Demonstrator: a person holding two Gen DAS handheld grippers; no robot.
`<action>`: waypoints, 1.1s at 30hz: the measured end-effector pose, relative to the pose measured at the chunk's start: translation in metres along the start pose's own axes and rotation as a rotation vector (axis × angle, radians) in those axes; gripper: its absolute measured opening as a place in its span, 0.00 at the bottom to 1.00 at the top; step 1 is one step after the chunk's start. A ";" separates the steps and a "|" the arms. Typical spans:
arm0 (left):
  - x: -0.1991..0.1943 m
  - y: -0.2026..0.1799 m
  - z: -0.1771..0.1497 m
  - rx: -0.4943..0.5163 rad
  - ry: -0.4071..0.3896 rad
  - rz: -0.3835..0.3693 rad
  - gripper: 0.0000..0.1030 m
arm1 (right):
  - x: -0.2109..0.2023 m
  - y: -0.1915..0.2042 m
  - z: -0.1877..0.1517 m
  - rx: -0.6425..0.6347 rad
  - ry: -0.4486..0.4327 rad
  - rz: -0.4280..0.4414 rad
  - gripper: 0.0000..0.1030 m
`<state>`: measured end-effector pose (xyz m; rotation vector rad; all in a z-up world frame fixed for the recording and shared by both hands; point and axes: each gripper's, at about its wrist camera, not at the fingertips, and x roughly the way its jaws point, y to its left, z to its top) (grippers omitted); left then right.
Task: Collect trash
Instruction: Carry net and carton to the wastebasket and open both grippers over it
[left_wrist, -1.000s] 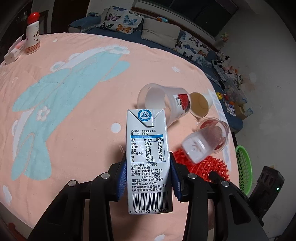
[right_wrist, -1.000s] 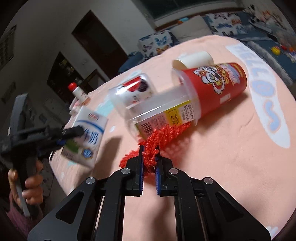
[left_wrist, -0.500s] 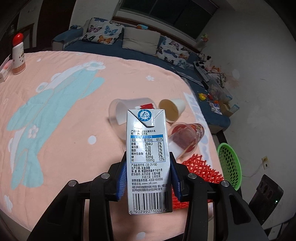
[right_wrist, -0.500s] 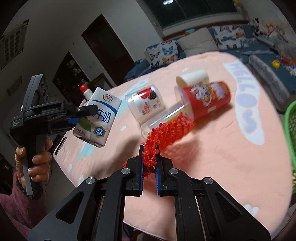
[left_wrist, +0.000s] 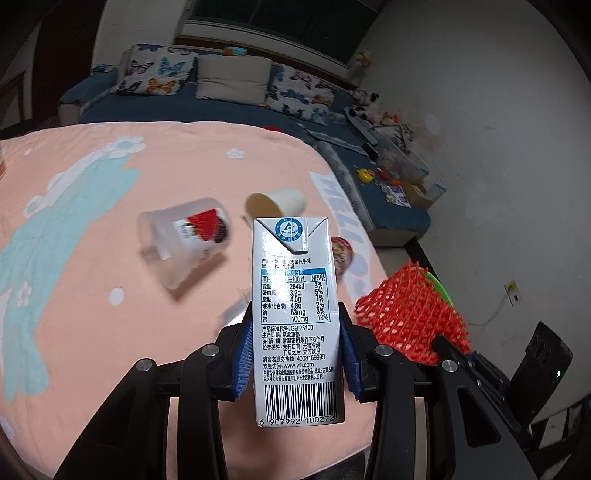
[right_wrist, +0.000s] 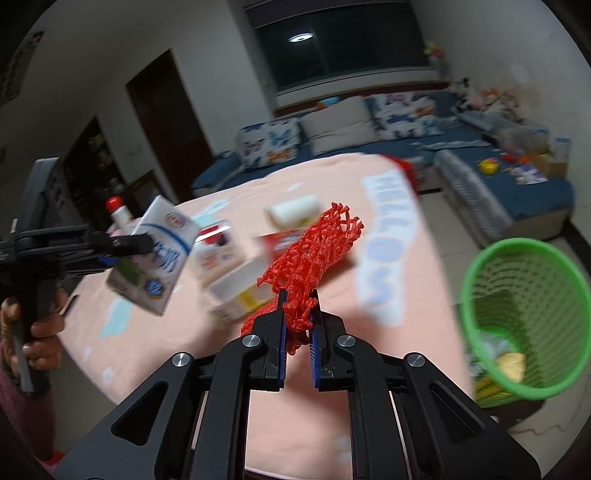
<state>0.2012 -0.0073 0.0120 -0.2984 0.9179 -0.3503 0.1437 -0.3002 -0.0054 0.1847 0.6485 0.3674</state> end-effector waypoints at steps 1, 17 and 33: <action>0.005 -0.007 0.001 0.016 0.009 -0.010 0.38 | -0.003 -0.008 0.001 0.006 -0.006 -0.025 0.10; 0.099 -0.138 0.010 0.227 0.107 -0.158 0.39 | -0.021 -0.148 -0.012 0.116 0.008 -0.373 0.10; 0.185 -0.225 0.010 0.332 0.204 -0.218 0.39 | -0.007 -0.240 -0.031 0.243 0.079 -0.496 0.14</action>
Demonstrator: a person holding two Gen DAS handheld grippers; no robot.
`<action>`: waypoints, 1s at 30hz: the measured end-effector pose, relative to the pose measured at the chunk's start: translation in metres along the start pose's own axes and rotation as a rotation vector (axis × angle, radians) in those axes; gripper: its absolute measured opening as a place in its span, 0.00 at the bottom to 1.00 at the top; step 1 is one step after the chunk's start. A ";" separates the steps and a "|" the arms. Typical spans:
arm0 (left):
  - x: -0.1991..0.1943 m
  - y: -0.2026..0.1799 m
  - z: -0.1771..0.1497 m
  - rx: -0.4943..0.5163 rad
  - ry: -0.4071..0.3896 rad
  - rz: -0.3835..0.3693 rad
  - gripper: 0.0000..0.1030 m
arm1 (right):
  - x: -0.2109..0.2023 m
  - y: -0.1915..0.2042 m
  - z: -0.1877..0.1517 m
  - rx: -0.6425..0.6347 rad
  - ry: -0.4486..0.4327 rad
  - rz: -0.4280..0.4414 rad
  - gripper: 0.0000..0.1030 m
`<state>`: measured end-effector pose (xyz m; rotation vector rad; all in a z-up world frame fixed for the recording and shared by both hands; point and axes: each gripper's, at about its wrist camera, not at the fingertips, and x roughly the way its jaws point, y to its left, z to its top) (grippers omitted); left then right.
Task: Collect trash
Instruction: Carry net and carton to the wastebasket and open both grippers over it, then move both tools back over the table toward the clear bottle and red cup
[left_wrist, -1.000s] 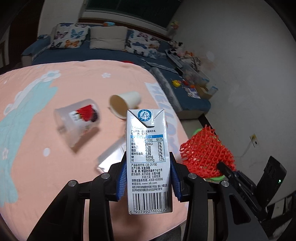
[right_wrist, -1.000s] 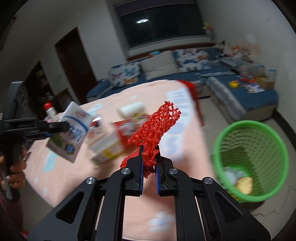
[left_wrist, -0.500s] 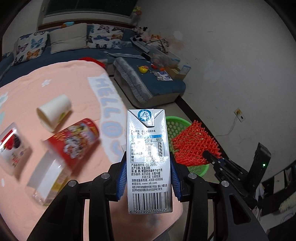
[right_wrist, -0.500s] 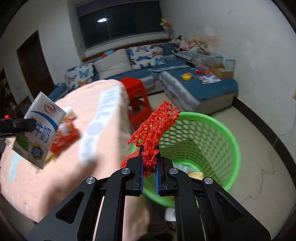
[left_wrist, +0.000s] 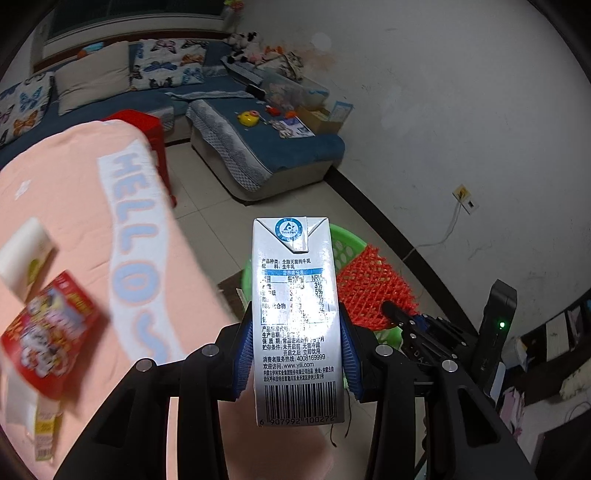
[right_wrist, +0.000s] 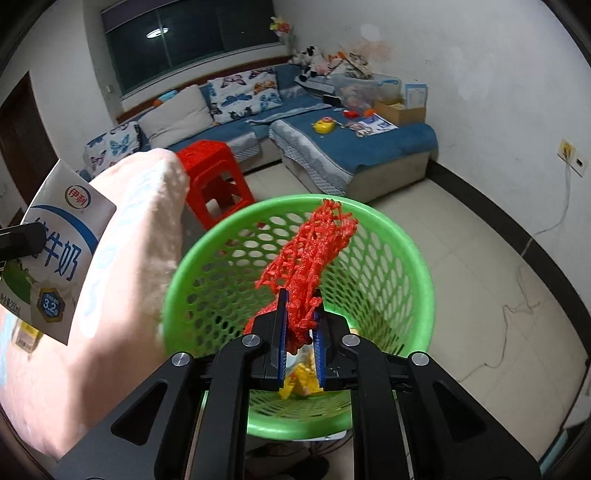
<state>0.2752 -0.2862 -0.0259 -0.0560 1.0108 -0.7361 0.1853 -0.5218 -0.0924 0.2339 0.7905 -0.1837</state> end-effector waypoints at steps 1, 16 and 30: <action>0.007 -0.002 0.002 0.001 0.014 -0.007 0.39 | 0.002 -0.003 -0.001 0.008 0.004 0.000 0.15; 0.071 -0.036 0.018 0.045 0.075 -0.047 0.39 | -0.016 -0.026 -0.007 0.048 -0.041 0.003 0.49; 0.076 -0.046 0.009 0.097 0.067 -0.041 0.49 | -0.038 -0.028 -0.016 0.055 -0.066 0.021 0.54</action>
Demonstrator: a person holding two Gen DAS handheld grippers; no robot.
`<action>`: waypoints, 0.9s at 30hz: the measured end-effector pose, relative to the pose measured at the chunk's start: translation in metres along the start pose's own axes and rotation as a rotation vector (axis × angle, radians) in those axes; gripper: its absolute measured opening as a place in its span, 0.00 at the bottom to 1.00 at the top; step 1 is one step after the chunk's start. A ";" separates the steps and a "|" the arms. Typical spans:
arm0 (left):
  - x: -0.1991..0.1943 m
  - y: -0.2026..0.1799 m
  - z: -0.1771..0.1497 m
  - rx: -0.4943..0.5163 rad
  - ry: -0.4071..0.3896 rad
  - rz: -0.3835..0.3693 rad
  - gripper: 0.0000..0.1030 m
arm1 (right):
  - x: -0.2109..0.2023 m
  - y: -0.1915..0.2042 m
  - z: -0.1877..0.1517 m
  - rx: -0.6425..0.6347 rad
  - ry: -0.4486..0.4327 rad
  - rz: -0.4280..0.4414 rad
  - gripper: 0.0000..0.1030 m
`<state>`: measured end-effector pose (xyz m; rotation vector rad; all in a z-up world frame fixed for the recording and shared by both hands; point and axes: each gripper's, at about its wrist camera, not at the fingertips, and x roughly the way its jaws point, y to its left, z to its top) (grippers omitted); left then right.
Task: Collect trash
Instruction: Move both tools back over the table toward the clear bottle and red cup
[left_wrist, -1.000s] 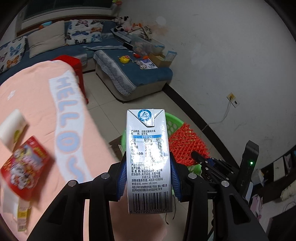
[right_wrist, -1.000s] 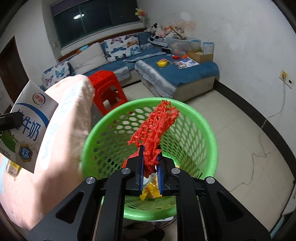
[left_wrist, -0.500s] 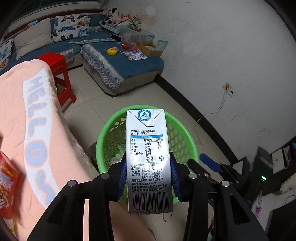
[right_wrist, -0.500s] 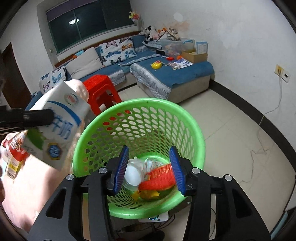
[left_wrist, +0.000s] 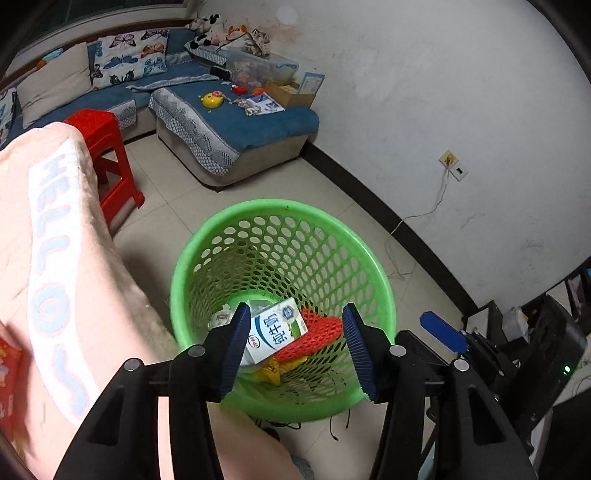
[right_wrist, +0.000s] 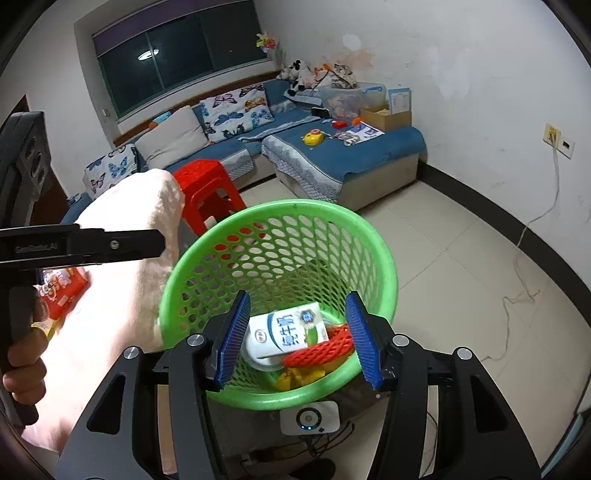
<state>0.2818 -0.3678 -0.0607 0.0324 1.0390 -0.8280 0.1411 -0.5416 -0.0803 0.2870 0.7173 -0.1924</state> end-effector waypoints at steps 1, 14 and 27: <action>-0.007 0.002 -0.004 0.004 -0.009 0.006 0.50 | -0.002 0.002 0.000 -0.005 -0.001 0.007 0.55; -0.131 0.079 -0.074 0.000 -0.135 0.210 0.54 | -0.014 0.076 0.006 -0.076 -0.001 0.177 0.69; -0.191 0.191 -0.139 -0.069 -0.091 0.399 0.62 | 0.000 0.188 0.010 -0.282 0.041 0.324 0.76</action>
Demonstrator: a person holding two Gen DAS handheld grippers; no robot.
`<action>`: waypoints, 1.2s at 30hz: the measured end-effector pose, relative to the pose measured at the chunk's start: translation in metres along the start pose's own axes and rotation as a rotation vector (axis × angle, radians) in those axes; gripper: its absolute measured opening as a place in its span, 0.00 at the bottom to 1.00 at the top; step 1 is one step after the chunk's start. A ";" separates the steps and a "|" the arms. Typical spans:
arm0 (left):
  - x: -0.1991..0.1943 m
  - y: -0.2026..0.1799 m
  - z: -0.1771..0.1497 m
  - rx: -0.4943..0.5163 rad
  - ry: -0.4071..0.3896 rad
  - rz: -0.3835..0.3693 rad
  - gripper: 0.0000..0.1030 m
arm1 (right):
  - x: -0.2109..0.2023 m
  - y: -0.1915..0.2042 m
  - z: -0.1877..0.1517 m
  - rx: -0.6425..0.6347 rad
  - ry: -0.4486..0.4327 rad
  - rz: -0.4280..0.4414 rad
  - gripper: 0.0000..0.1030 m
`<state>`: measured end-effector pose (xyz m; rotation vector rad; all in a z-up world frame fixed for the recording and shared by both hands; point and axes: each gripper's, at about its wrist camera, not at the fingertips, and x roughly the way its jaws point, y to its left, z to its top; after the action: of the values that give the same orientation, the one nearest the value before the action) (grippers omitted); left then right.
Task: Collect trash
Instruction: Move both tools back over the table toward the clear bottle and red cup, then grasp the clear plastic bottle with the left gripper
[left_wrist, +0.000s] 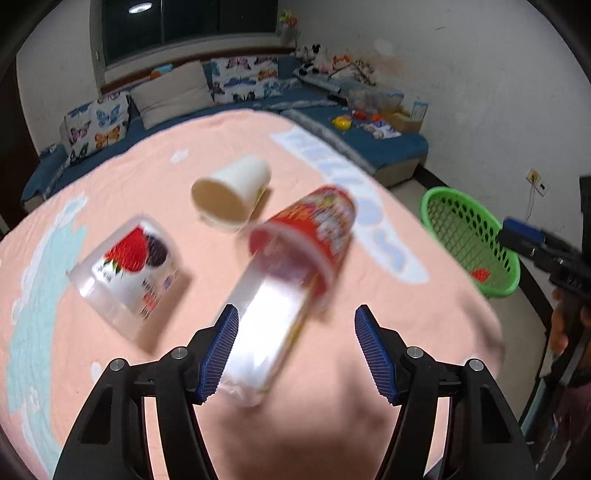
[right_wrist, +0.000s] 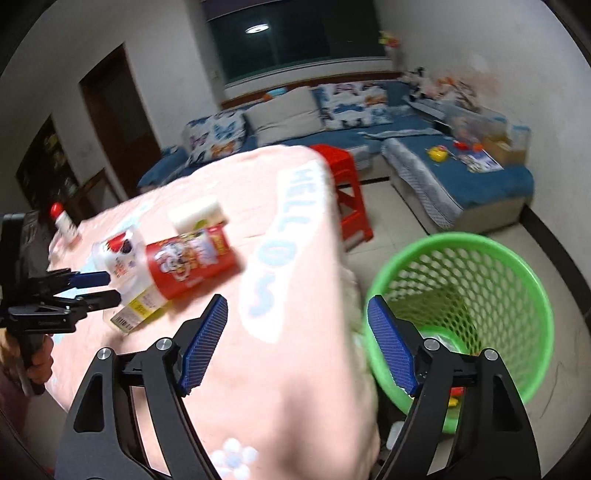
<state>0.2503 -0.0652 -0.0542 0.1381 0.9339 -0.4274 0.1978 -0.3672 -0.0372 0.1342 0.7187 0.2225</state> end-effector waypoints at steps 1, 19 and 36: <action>0.003 0.003 -0.002 0.000 0.008 0.006 0.62 | 0.004 0.007 0.003 -0.023 0.008 0.006 0.77; 0.049 0.007 0.010 0.133 0.077 0.035 0.67 | 0.047 0.047 0.020 -0.191 0.102 0.029 0.79; 0.065 0.004 0.014 0.154 0.096 0.032 0.64 | 0.062 0.055 0.024 -0.222 0.114 0.043 0.80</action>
<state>0.2962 -0.0849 -0.0984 0.3155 0.9920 -0.4659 0.2506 -0.2994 -0.0481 -0.0751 0.7998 0.3509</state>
